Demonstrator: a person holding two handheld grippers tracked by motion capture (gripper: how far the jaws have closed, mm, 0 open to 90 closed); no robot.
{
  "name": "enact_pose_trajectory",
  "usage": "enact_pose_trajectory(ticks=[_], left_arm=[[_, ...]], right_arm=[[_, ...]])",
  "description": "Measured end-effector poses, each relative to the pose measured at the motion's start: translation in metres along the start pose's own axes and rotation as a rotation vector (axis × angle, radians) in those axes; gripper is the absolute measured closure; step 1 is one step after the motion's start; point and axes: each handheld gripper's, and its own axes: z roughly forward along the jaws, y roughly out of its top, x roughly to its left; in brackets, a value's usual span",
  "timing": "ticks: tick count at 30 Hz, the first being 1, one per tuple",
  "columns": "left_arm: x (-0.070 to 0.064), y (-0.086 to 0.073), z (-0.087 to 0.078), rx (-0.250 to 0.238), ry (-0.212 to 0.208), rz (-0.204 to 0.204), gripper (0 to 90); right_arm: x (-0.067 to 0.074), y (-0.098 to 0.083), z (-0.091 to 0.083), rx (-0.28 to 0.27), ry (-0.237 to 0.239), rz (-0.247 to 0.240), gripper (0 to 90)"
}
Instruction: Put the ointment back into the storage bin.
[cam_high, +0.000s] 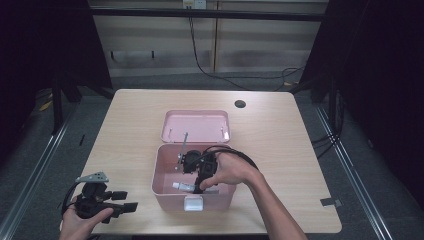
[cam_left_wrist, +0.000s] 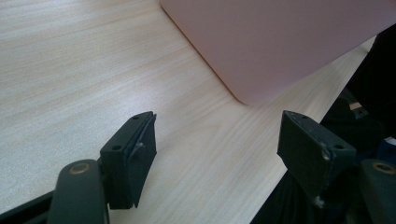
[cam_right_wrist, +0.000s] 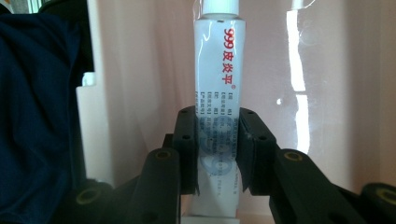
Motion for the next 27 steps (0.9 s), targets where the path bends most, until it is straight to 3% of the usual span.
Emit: enact_pose_trajectory(ticks=[27], left_arm=[[0.0,0.0,0.0,0.0,-0.001,0.0,28.6]], right_arm=[[-0.008,0.001,0.024,0.035,0.038,-0.017,71.5]])
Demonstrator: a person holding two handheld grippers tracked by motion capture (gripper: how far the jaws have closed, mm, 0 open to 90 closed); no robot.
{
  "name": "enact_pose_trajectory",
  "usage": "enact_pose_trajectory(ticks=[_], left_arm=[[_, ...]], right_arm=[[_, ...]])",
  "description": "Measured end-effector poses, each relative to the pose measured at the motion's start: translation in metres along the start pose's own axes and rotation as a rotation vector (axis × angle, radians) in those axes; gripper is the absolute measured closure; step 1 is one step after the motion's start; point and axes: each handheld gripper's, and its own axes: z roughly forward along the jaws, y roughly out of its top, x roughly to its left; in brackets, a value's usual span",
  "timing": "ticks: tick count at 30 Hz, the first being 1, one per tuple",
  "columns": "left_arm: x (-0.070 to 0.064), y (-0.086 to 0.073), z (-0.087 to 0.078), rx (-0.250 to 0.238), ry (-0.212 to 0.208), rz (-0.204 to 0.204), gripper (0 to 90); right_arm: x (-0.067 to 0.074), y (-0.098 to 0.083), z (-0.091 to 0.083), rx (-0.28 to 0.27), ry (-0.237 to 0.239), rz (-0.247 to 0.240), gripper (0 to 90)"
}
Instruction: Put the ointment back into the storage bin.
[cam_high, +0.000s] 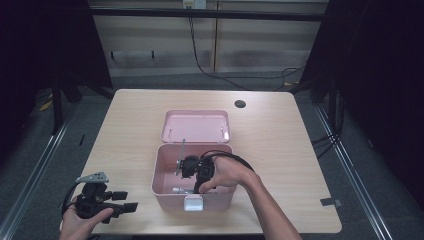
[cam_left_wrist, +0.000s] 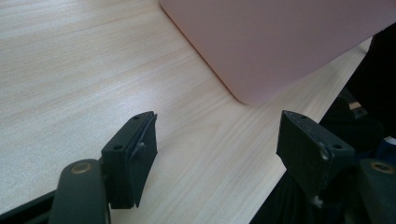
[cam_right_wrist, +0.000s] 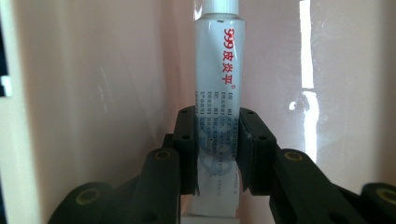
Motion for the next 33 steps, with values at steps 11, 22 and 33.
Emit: enact_pose_trajectory(ticks=[11,22,33], left_arm=[[-0.0004,0.0001,-0.0001,0.0,0.0,0.002,28.6],[-0.0006,-0.0001,-0.0001,0.0,-0.001,-0.001,28.6],[-0.0004,0.0,-0.0001,0.0,0.001,0.0,28.6]], right_arm=[[-0.0003,0.0036,0.0054,0.019,0.019,-0.007,71.5],[-0.0017,0.0053,0.0071,0.043,0.034,-0.007,71.2],[-0.0022,0.0058,0.0091,0.059,0.047,0.008,70.7]])
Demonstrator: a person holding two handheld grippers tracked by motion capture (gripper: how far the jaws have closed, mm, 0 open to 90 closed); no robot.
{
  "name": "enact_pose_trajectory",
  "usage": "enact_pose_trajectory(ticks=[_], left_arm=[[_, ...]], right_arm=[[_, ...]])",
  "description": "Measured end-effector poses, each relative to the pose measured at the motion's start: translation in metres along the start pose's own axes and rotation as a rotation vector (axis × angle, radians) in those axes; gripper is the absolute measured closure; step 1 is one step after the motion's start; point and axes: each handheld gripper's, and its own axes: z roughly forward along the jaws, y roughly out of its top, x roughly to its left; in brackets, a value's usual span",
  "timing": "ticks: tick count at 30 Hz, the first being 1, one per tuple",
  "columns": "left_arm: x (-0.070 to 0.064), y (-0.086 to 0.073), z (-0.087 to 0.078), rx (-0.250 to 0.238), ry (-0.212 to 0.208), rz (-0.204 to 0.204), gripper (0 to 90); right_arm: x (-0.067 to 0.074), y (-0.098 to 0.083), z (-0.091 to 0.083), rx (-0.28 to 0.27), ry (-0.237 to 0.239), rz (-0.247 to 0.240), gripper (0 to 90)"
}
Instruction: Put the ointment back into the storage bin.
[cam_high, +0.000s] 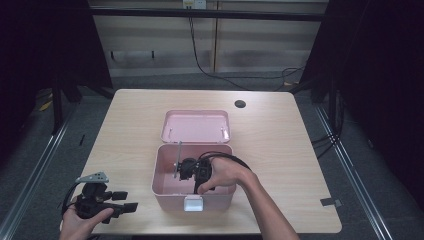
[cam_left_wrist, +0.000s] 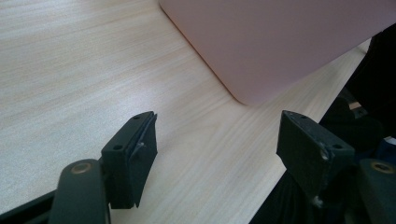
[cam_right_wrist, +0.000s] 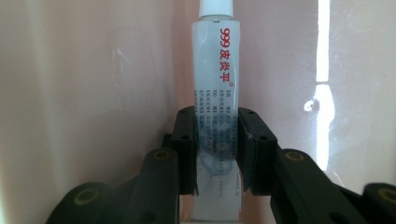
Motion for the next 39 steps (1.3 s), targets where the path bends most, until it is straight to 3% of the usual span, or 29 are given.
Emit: enact_pose_trajectory(ticks=[17,28,39], left_arm=[[0.0,0.0,0.0,0.0,0.001,-0.002,28.6],[0.0,0.0,0.0,-0.001,0.001,-0.001,28.7],[-0.001,0.0,0.0,0.0,0.002,0.001,29.6]], right_arm=[[0.001,-0.001,-0.002,-0.001,-0.012,-0.019,69.4],[0.005,-0.007,-0.012,-0.043,-0.047,0.013,65.3],[0.01,-0.011,-0.02,-0.067,-0.054,0.002,65.1]])
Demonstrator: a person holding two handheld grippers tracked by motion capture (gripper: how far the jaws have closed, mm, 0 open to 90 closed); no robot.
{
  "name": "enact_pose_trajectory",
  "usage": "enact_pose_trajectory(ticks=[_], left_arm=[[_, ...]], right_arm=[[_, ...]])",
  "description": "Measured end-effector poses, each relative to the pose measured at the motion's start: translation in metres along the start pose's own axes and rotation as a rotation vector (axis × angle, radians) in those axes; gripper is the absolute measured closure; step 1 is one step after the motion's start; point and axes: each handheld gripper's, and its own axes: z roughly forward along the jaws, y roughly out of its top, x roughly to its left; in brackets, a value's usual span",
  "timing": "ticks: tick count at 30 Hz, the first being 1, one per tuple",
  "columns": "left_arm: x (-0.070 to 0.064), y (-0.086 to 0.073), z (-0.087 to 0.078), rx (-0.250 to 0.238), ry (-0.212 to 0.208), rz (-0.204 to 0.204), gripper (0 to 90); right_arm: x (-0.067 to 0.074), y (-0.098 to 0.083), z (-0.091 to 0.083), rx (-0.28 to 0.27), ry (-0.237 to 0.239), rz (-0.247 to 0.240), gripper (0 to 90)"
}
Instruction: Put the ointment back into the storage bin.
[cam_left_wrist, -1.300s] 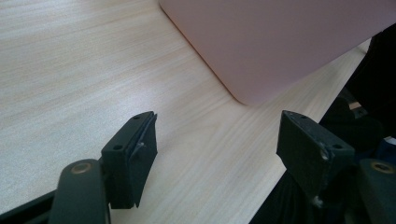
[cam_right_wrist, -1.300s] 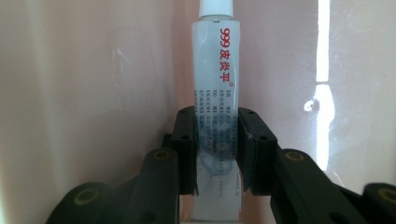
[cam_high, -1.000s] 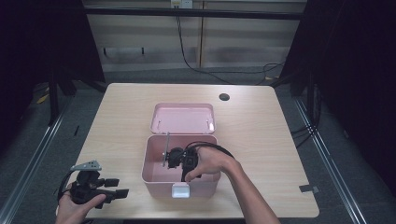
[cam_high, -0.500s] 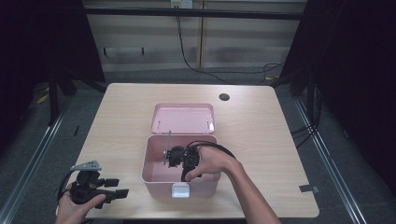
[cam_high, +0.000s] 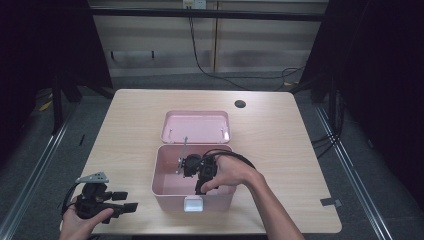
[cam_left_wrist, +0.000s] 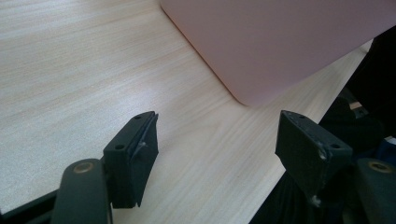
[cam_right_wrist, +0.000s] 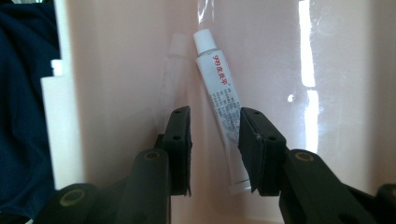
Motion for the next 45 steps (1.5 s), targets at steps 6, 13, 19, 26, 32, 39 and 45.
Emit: enact_pose_trajectory(ticks=[6,13,19,26,32,39,45], left_arm=[[0.0,0.0,0.0,-0.001,0.001,-0.001,29.5],[0.0,0.0,0.0,0.0,0.0,-0.001,29.5],[0.0,0.0,0.0,0.003,0.001,0.003,29.5],[0.0,0.0,0.0,0.007,-0.002,0.002,29.5],[0.0,0.0,0.0,0.005,0.001,0.005,29.5],[0.0,0.0,0.0,0.006,0.002,0.005,29.5],[0.0,0.0,0.0,0.006,0.001,0.002,29.5]], right_arm=[[0.004,0.001,-0.008,-0.009,-0.016,-0.007,65.1],[0.006,-0.001,-0.014,-0.023,-0.033,-0.011,65.1],[0.008,-0.004,-0.018,-0.03,-0.033,-0.009,65.7],[0.012,-0.007,-0.024,-0.029,-0.04,-0.007,65.8],[0.014,-0.009,-0.032,-0.035,-0.051,-0.005,65.3],[0.016,-0.013,-0.041,-0.046,-0.066,-0.004,64.9],[0.019,-0.017,-0.05,-0.056,-0.084,0.003,64.4]])
